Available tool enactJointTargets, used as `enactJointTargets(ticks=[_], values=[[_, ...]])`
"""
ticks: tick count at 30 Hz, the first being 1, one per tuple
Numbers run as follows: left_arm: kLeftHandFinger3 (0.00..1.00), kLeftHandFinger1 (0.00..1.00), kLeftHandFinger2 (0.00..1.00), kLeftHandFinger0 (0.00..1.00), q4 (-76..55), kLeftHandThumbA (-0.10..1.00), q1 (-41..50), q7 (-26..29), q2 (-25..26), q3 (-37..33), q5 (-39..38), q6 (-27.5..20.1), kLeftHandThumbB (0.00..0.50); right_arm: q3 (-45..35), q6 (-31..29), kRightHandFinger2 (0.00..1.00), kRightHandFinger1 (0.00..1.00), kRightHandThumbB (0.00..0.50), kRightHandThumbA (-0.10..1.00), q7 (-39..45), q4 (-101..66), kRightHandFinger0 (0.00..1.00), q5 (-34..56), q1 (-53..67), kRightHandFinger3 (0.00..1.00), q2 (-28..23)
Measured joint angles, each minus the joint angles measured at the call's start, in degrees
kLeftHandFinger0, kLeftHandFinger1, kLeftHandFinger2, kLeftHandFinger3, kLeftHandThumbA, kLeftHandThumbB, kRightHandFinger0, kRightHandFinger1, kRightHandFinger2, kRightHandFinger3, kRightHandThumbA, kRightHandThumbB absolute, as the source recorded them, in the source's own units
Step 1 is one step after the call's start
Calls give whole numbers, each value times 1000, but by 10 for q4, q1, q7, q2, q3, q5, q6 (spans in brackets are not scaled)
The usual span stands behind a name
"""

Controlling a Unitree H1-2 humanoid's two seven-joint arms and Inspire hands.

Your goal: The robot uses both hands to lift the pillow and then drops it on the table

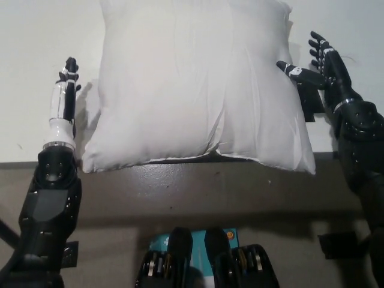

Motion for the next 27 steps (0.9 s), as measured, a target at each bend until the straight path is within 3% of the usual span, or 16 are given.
enactJointTargets(ticks=[1, 2, 10, 14, 15, 16, 22, 25, 27], values=[[1000, 1000, 1000, 1000, 10, 1000, -2, 0, 0, 0, -1, -2, 65, 0, -1, 1000, 1000, 258, 1000, -1, 3, 1000, 0, 0, 1000, 0], [1000, 1000, 1000, 1000, 14, 1000, -2, 0, 0, 0, -1, -3, 105, 1, -1, 1000, 1000, 252, 1000, -1, 4, 1000, 0, 0, 1000, 0], [1000, 1000, 1000, 1000, 48, 1000, -34, 0, -20, 0, -12, -4, 168, 8, -5, 1000, 1000, 241, 1000, -9, 19, 1000, 2, -1, 1000, 2], [1000, 1000, 1000, 1000, 50, 1000, -58, 0, -41, 0, -17, -3, 131, 8, -4, 1000, 1000, 253, 1000, -8, 12, 1000, 7, -2, 1000, 8], [1000, 1000, 1000, 1000, 49, 1000, -62, 0, -47, 0, -19, -3, 145, 8, -4, 1000, 1000, 315, 1000, -7, 9, 1000, 9, -2, 1000, 10], [1000, 1000, 1000, 1000, 50, 1000, -67, 0, -53, 1, -20, -2, 144, 8, -2, 1000, 1000, 330, 1000, -6, 6, 1000, 11, -2, 1000, 12], [1000, 1000, 1000, 1000, 73, 1000, -93, 7, -83, -1, -23, -1, 138, 13, 11, 1000, 1000, 305, 1000, -3, -7, 1000, 14, -2, 1000, 24], [1000, 1000, 1000, 1000, 87, 1000, -104, 13, -91, -3, -24, -1, 140, 18, 12, 1000, 1000, 317, 1000, -3, -6, 1000, 13, -2, 1000, 26], [1000, 1000, 1000, 1000, 98, 1000, -113, 19, -96, -4, -25, -1, 123, 20, 11, 1000, 1000, 283, 1000, -4, -3, 1000, 13, -2, 1000, 26]])
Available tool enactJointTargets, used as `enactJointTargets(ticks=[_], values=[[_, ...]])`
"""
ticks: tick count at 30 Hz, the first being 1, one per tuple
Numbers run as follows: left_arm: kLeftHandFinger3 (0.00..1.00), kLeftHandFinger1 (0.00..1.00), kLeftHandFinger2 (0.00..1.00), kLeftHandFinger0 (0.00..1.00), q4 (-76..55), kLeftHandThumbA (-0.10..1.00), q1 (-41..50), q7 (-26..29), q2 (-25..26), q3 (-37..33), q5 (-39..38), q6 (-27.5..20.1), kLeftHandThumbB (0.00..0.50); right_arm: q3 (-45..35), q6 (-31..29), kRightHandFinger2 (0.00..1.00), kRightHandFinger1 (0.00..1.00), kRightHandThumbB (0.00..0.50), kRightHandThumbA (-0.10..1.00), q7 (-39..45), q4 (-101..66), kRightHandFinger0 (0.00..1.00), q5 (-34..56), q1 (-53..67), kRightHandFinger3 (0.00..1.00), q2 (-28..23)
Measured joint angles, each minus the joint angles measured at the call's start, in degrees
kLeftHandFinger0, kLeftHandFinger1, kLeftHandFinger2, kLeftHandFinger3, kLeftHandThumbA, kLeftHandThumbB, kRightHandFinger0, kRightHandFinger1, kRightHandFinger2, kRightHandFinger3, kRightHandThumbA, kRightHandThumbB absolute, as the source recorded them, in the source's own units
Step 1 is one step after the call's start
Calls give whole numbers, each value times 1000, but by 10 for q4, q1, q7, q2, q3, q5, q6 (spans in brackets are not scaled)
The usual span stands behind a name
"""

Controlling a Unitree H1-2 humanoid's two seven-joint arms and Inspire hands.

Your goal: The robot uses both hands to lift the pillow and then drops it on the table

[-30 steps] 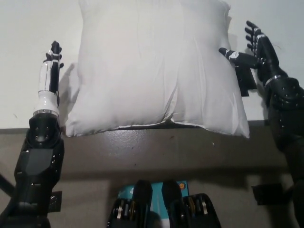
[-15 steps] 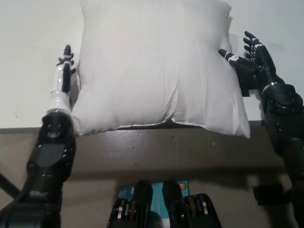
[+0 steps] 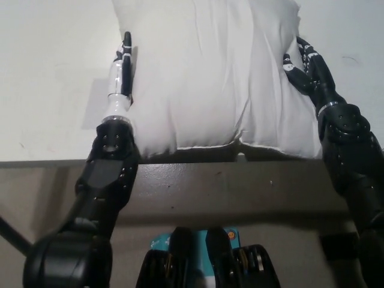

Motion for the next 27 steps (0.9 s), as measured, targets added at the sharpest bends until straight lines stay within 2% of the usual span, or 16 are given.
enactJointTargets(ticks=[4, 8, 9, 11, 15, 17, 18, 20, 22, 24, 25, 27], values=[[1000, 1000, 1000, 1000, 12, 1000, -9, 7, -11, -3, -4, 0, 115, 1, -3, 1000, 1000, 262, 1000, -2, 10, 1000, 0, -1, 1000, 1], [1000, 1000, 1000, 1000, 20, 1000, -11, 16, -19, -10, -5, -2, 103, 2, -3, 1000, 1000, 282, 1000, -5, 13, 1000, 1, -1, 1000, 2], [1000, 1000, 1000, 1000, 23, 1000, -11, 18, -20, -11, -5, -3, 116, 2, -3, 1000, 1000, 283, 1000, -6, 12, 1000, 1, -1, 1000, 2], [1000, 1000, 1000, 1000, 28, 1000, -11, 20, -21, -14, -6, -5, 100, 2, -2, 1000, 1000, 281, 1000, -6, 12, 1000, 1, -1, 1000, 2], [1000, 1000, 1000, 1000, 37, 1000, -9, 26, -23, -16, -7, -14, 104, -4, -2, 1000, 1000, 266, 1000, -6, 12, 1000, 5, -1, 1000, 5], [1000, 1000, 1000, 1000, 41, 1000, -7, 30, -25, -18, -7, -19, 107, -10, -3, 1000, 1000, 325, 1000, -6, 12, 1000, 11, -1, 1000, 8], [1000, 1000, 1000, 1000, 44, 1000, -6, 32, -26, -18, -8, -22, 101, -14, -2, 1000, 1000, 332, 1000, -6, 12, 1000, 15, -1, 1000, 10], [1000, 1000, 1000, 1000, 49, 1000, -3, 35, -29, -18, -10, -27, 122, -22, -2, 1000, 1000, 372, 1000, -6, 12, 1000, 22, -1, 1000, 13], [1000, 1000, 1000, 1000, 55, 1000, 0, 38, -33, -17, -14, -35, 150, -27, -2, 1000, 1000, 379, 1000, -6, 11, 1000, 28, -1, 1000, 19], [1000, 1000, 1000, 1000, 60, 1000, 5, 38, -37, -15, -21, -42, 155, -28, -2, 1000, 1000, 383, 1000, -5, 8, 1000, 34, -1, 1000, 25], [1000, 1000, 1000, 1000, 64, 1000, 7, 38, -38, -13, -25, -45, 145, -27, -2, 1000, 1000, 435, 1000, -5, 5, 1000, 37, 0, 1000, 28], [1000, 1000, 1000, 1000, 69, 1000, 8, 38, -42, -8, -33, -49, 137, -24, -4, 1000, 1000, 439, 1000, -5, 3, 1000, 38, 3, 1000, 32]])
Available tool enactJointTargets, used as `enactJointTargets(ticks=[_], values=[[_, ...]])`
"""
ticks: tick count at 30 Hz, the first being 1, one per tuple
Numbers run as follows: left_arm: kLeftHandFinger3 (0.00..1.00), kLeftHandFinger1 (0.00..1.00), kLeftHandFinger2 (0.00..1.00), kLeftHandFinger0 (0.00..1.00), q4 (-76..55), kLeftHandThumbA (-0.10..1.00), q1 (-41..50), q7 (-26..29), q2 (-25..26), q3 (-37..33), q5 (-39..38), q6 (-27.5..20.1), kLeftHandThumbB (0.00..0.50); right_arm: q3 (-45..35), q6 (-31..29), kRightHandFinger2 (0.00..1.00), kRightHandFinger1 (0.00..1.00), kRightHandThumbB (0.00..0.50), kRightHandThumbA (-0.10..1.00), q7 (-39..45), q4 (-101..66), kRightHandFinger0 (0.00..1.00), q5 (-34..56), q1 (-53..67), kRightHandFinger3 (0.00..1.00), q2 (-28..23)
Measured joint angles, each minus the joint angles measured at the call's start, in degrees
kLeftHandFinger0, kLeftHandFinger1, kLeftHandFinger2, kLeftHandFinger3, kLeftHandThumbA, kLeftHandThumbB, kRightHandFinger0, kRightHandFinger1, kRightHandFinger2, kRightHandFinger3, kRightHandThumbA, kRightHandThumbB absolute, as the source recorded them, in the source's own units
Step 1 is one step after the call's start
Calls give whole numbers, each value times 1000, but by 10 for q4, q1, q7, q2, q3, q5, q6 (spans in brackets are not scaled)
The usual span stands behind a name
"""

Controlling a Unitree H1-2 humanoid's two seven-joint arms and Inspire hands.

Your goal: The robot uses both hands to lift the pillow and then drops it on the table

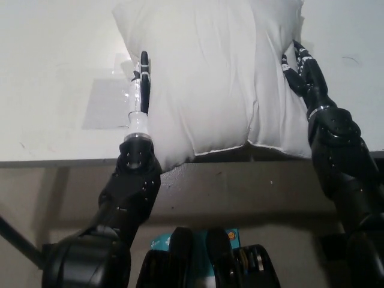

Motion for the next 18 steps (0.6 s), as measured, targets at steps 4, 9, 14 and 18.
enactJointTargets(ticks=[4, 9, 14, 18], values=[[1000, 1000, 1000, 1000, 3, 1000, 1, 0, -6, 14, -18, -6, 116, 10, -17, 1000, 1000, 471, 1000, 0, 8, 1000, 0, 7, 1000, 7], [1000, 1000, 1000, 1000, 2, 1000, 5, -1, -11, 21, -31, -11, 119, 31, -45, 1000, 1000, 493, 1000, 0, 19, 1000, -1, 15, 1000, 7], [1000, 1000, 1000, 1000, 2, 1000, 6, -1, -12, 21, -41, -15, 114, 46, -68, 1000, 1000, 479, 1000, -3, 26, 1000, -1, 18, 1000, 7], [1000, 1000, 1000, 1000, 1, 1000, 6, -1, -12, 20, -47, -17, 91, 52, -75, 1000, 1000, 459, 1000, -7, 27, 1000, -1, 18, 1000, 7]])
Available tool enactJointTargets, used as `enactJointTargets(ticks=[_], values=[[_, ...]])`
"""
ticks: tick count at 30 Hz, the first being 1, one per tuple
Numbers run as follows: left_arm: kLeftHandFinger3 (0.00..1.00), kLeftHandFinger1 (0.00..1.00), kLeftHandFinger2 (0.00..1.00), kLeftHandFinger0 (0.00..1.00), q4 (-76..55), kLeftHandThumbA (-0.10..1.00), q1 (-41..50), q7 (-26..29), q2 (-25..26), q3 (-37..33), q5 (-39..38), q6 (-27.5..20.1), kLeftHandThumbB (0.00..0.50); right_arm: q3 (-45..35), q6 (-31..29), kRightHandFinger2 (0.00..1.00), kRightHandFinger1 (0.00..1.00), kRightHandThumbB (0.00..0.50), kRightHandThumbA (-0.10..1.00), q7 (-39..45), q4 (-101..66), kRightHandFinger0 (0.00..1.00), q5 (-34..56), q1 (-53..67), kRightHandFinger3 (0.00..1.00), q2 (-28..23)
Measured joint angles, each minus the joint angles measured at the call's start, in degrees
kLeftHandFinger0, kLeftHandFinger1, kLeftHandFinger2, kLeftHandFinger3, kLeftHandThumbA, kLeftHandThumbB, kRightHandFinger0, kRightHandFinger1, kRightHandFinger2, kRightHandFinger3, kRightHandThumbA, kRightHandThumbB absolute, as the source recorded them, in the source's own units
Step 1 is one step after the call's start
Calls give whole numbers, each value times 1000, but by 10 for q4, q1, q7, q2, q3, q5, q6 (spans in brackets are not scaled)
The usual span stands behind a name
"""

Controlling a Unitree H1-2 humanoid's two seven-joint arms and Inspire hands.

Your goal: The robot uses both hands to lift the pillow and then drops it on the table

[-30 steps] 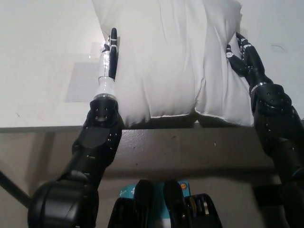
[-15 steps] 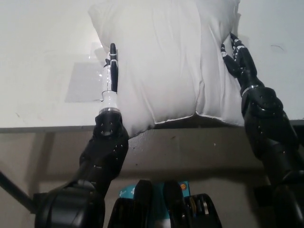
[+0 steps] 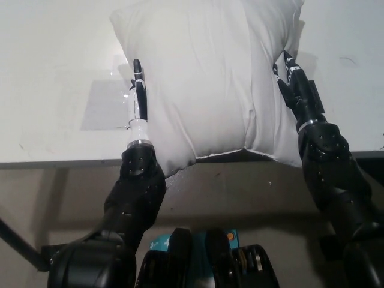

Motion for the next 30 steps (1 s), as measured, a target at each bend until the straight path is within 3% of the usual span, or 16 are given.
enactJointTargets(ticks=[4, 6, 11, 14, 18, 23, 27, 30], values=[[1000, 1000, 1000, 1000, -1, 1000, 0, 0, 0, -3, -3, 0, 114, 4, -6, 1000, 1000, 496, 1000, -3, 3, 1000, 0, 0, 1000, 0], [1000, 1000, 1000, 1000, -2, 1000, 1, 0, 0, -7, -4, 0, 121, 4, -7, 1000, 1000, 454, 1000, -4, 3, 1000, 0, 0, 1000, 0], [1000, 1000, 1000, 1000, -33, 1000, 10, 0, 0, -23, -4, 1, 159, 4, 1, 1000, 1000, 450, 1000, -4, -37, 1000, 4, 9, 1000, 0], [1000, 1000, 1000, 1000, -64, 1000, 16, 0, 0, -32, -4, 9, 157, 4, 11, 1000, 1000, 418, 1000, -4, -74, 1000, 9, 18, 1000, 0], [1000, 1000, 1000, 1000, -114, 1000, 26, 1, 0, -38, -4, 26, 195, 4, 33, 1000, 1000, 449, 1000, -4, -141, 1000, 11, 31, 1000, 1], [1000, 1000, 1000, 1000, -204, 1000, 37, 2, 1, -42, -4, 54, 177, 3, 54, 1000, 1000, 439, 1000, -6, -237, 1000, 14, 39, 1000, 0], [1000, 1000, 1000, 1000, -273, 1000, 48, 2, 3, -48, -4, 72, 248, 3, 64, 1000, 1000, 447, 1000, -11, -294, 1000, 14, 43, 1000, -1], [1000, 1000, 1000, 1000, -335, 1000, 58, 4, 3, -55, -3, 90, 262, 3, 74, 1000, 1000, 458, 1000, -17, -355, 1000, 14, 50, 1000, -1]])
